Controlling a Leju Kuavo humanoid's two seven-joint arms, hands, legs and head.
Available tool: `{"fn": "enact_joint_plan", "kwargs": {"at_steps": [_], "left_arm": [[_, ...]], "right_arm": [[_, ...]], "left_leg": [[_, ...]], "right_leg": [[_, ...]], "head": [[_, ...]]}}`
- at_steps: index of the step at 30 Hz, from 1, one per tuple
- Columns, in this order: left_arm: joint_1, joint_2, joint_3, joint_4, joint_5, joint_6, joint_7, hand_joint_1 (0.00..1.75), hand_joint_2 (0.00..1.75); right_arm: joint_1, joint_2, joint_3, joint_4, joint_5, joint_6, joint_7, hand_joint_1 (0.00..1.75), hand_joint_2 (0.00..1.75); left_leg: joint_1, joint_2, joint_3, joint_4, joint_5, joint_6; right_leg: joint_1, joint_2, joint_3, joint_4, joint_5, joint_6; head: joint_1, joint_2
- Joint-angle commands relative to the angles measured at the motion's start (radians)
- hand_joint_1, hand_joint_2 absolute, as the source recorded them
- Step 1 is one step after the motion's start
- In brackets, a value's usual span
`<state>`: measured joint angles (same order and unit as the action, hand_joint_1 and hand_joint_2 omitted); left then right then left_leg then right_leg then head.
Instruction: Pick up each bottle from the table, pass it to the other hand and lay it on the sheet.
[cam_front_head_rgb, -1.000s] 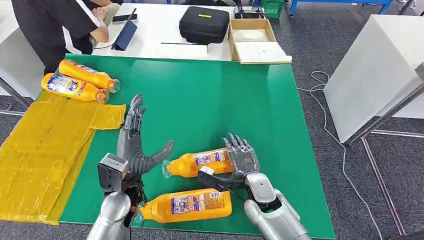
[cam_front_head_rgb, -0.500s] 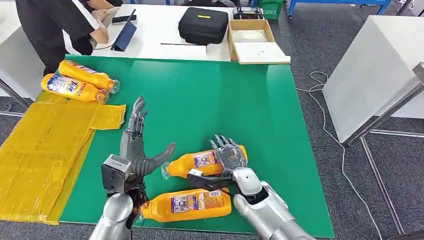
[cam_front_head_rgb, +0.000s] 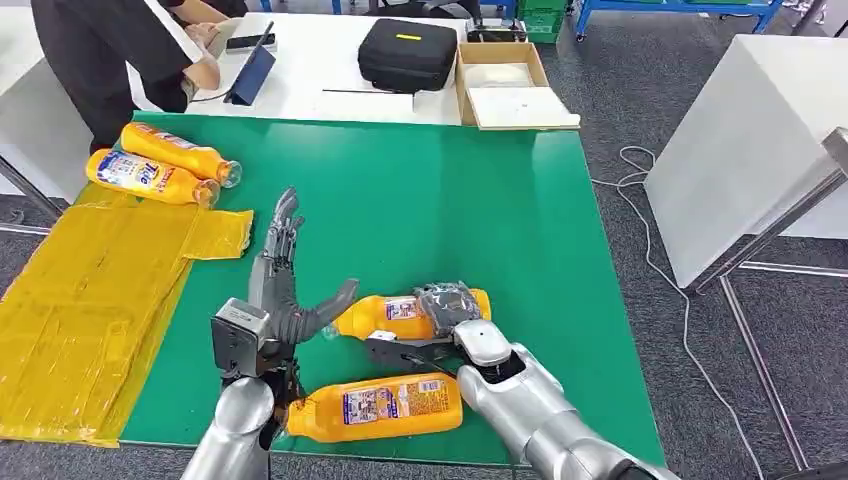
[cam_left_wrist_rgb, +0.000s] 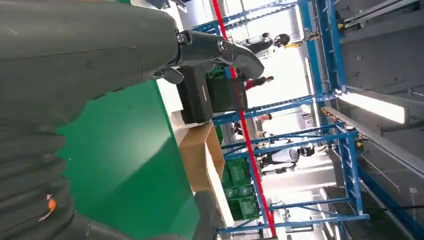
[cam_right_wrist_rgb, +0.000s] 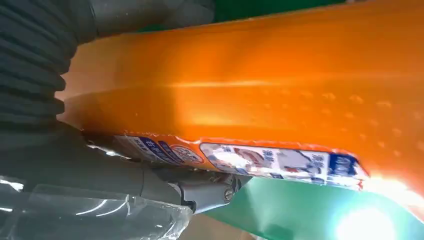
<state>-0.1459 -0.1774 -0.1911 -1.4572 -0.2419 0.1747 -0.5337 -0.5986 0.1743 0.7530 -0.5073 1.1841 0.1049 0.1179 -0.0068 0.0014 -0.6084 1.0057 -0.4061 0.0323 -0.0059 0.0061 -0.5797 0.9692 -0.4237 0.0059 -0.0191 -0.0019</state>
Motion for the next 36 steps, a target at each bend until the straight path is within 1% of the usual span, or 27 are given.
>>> {"fn": "enact_joint_plan", "kwargs": {"at_steps": [1, 18, 19, 21, 23, 25, 26, 27, 28, 29, 30, 31, 32, 33, 36], "left_arm": [[-0.034, 0.007, -0.002, 0.075, 0.006, 0.003, -0.003, 0.00, 1.75], [-0.033, 0.007, -0.002, 0.075, 0.006, 0.003, -0.003, 0.00, 1.75], [-0.027, 0.007, 0.000, 0.066, 0.006, 0.004, -0.003, 0.00, 1.75], [-0.011, 0.010, 0.006, 0.050, 0.003, 0.006, -0.005, 0.00, 1.75], [0.013, 0.018, 0.013, 0.024, -0.001, 0.005, -0.013, 0.00, 1.75], [0.031, 0.023, 0.016, 0.006, -0.003, 0.005, -0.021, 0.00, 1.75], [0.035, 0.023, 0.020, 0.000, -0.001, 0.008, -0.025, 0.00, 1.75], [0.038, 0.022, 0.024, -0.004, 0.002, 0.011, -0.028, 0.00, 1.75], [0.040, 0.021, 0.027, -0.008, 0.007, 0.015, -0.031, 0.00, 1.75], [0.043, 0.023, 0.030, -0.012, 0.012, 0.022, -0.034, 0.00, 1.75], [0.043, 0.022, 0.033, -0.012, 0.013, 0.024, -0.035, 0.00, 1.75], [0.038, 0.017, 0.038, -0.007, 0.000, 0.041, -0.034, 0.00, 1.75], [0.030, 0.015, 0.035, -0.002, -0.010, 0.050, -0.031, 0.00, 1.75], [0.021, 0.011, 0.034, 0.002, -0.030, 0.065, -0.024, 0.00, 1.75], [-0.010, 0.004, 0.024, 0.024, -0.053, 0.074, 0.005, 0.00, 1.75]], "right_arm": [[0.002, -0.018, -0.016, 0.056, -0.027, -0.024, 0.010, 1.75, 1.75], [0.004, -0.019, -0.016, 0.057, -0.027, -0.024, 0.010, 1.75, 1.75], [0.015, -0.025, -0.036, 0.022, -0.034, -0.088, 0.031, 1.75, 1.75], [0.031, -0.035, -0.067, -0.038, -0.046, -0.172, 0.041, 1.75, 1.75], [0.077, -0.061, -0.128, -0.165, -0.099, -0.240, 0.021, 1.75, 1.75], [0.132, -0.091, -0.182, -0.289, -0.145, -0.339, -0.007, 1.75, 1.75], [0.168, -0.097, -0.228, -0.348, -0.181, -0.455, -0.045, 1.75, 1.75], [0.182, -0.099, -0.246, -0.369, -0.205, -0.504, -0.071, 1.75, 1.75], [0.205, -0.093, -0.278, -0.399, -0.260, -0.559, -0.117, 1.75, 1.75], [0.238, -0.091, -0.311, -0.440, -0.323, -0.636, -0.186, 1.75, 1.75], [0.254, -0.084, -0.330, -0.459, -0.355, -0.680, -0.225, 1.75, 1.75], [0.309, -0.044, -0.384, -0.536, -0.530, -0.765, -0.423, 1.75, 1.75], [0.327, -0.030, -0.386, -0.562, -0.556, -0.785, -0.457, 1.75, 1.75], [0.359, -0.002, -0.405, -0.616, -0.627, -0.803, -0.550, 1.75, 1.75], [0.400, 0.042, -0.420, -0.672, -0.747, -0.803, -0.693, 1.75, 1.75]], "left_leg": [[0.000, -0.003, 0.001, -0.001, 0.001, -0.002], [0.000, -0.003, 0.001, -0.001, 0.001, -0.002], [0.000, -0.004, 0.001, -0.001, 0.001, -0.002], [0.000, -0.003, 0.001, -0.001, 0.001, -0.002], [0.000, -0.002, 0.000, -0.001, 0.000, -0.002], [0.000, -0.003, 0.000, -0.001, 0.000, -0.002], [0.000, -0.001, -0.001, 0.000, 0.000, -0.002], [-0.001, -0.002, -0.001, 0.000, -0.001, -0.003], [0.000, -0.002, -0.003, 0.000, 0.000, -0.002], [0.000, -0.002, -0.005, -0.001, 0.001, -0.001], [0.000, -0.003, -0.004, 0.000, 0.000, -0.002], [0.000, -0.005, -0.004, 0.000, 0.000, -0.002], [-0.001, -0.005, -0.003, 0.000, -0.001, -0.003], [0.000, -0.003, -0.005, 0.000, 0.000, -0.002], [0.000, -0.002, -0.010, 0.000, 0.001, -0.001]], "right_leg": [[0.000, -0.004, 0.002, -0.001, 0.000, 0.000], [0.000, -0.003, 0.002, -0.001, 0.000, 0.000], [0.000, -0.004, 0.002, -0.001, 0.000, 0.000], [0.000, -0.003, 0.002, -0.001, 0.000, 0.000], [0.000, -0.003, 0.001, -0.001, 0.000, 0.000], [0.000, -0.004, 0.002, -0.001, -0.001, 0.000], [0.000, -0.002, 0.000, 0.000, -0.001, 0.000], [-0.001, -0.002, 0.001, 0.000, -0.001, 0.000], [0.000, -0.002, 0.001, 0.000, -0.001, 0.000], [0.000, -0.002, 0.000, 0.000, 0.000, 0.000], [-0.001, -0.003, 0.001, 0.001, -0.002, 0.000], [-0.001, -0.005, 0.000, 0.001, -0.002, 0.000], [-0.001, -0.005, -0.001, 0.002, -0.004, -0.001], [0.000, -0.003, -0.003, 0.001, -0.002, -0.001], [0.000, -0.002, -0.007, 0.001, 0.000, -0.001]], "head": [[0.000, 0.000], [0.000, 0.000], [0.000, 0.000], [0.000, 0.000], [0.000, 0.000], [0.000, 0.000], [0.000, 0.000], [0.000, 0.000], [0.000, 0.000], [0.000, 0.000], [0.000, 0.000], [0.000, 0.000], [0.000, 0.000], [0.000, 0.000], [0.000, 0.000]]}}
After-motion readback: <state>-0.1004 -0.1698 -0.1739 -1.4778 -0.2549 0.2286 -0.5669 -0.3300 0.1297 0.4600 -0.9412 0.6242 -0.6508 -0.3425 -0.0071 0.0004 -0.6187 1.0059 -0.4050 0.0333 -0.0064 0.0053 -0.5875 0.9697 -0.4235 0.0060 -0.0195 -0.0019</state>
